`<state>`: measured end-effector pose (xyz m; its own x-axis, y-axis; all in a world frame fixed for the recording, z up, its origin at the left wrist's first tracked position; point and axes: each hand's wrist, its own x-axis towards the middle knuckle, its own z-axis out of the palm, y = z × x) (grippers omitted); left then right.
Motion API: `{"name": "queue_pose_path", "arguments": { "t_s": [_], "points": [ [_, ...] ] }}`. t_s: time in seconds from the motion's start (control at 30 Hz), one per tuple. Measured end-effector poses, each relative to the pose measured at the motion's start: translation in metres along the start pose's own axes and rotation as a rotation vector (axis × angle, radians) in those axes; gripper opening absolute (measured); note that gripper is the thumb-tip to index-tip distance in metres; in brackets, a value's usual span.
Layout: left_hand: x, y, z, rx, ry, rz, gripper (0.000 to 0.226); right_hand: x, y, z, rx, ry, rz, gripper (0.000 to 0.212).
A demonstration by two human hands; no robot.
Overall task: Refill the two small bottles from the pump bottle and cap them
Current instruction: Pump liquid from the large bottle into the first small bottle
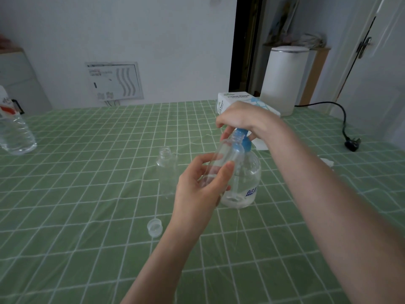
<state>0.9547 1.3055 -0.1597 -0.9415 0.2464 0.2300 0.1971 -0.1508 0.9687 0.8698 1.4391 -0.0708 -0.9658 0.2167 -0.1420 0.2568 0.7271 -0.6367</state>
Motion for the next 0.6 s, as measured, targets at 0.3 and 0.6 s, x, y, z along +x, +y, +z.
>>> {"name": "queue_pose_path", "arguments": {
  "t_s": [0.3,0.6],
  "points": [
    [0.001,0.000,0.002,0.013,0.016,0.011,0.033,-0.003,-0.001,0.001,-0.010,-0.033,0.027,0.028],
    [0.000,-0.004,-0.001,0.031,0.019,-0.018,0.024,0.000,0.005,0.010,-0.017,-0.041,0.023,0.035]
  ]
}}
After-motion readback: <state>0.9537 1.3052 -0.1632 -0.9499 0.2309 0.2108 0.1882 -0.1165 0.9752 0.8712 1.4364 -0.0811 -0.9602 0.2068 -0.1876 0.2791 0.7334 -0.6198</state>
